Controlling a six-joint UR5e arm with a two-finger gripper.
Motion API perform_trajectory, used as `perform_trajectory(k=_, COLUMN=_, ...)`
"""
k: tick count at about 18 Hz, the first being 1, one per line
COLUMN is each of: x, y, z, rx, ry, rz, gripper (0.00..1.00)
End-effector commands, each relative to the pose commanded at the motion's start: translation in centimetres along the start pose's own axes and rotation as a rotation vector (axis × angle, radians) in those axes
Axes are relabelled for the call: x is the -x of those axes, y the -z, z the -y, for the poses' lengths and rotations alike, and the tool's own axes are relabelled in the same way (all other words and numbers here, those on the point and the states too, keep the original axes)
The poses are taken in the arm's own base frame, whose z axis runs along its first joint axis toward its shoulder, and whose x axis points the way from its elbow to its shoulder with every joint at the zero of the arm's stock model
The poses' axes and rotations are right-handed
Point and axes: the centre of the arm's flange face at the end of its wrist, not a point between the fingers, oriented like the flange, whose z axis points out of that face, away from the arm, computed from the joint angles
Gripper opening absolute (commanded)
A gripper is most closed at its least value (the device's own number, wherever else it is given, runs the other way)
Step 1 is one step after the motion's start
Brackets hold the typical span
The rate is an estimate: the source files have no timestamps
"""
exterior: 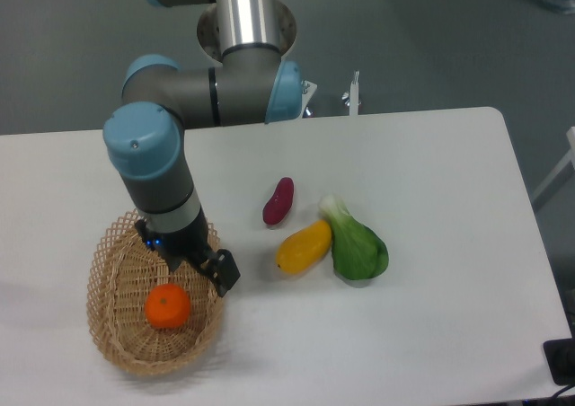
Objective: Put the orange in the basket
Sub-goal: 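Raise the open gripper up away from the orange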
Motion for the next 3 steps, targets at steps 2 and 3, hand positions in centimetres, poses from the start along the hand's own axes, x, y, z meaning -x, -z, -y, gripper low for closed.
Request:
perform_trajectory(k=2, x=0.05, y=0.07, z=0.02, rx=0.0, ry=0.0, rz=0.002, gripper=1.0)
perform_trajectory(k=3, x=0.0, y=0.09, z=0.06, rx=0.0, ry=-0.001, rz=0.005, gripper=1.0)
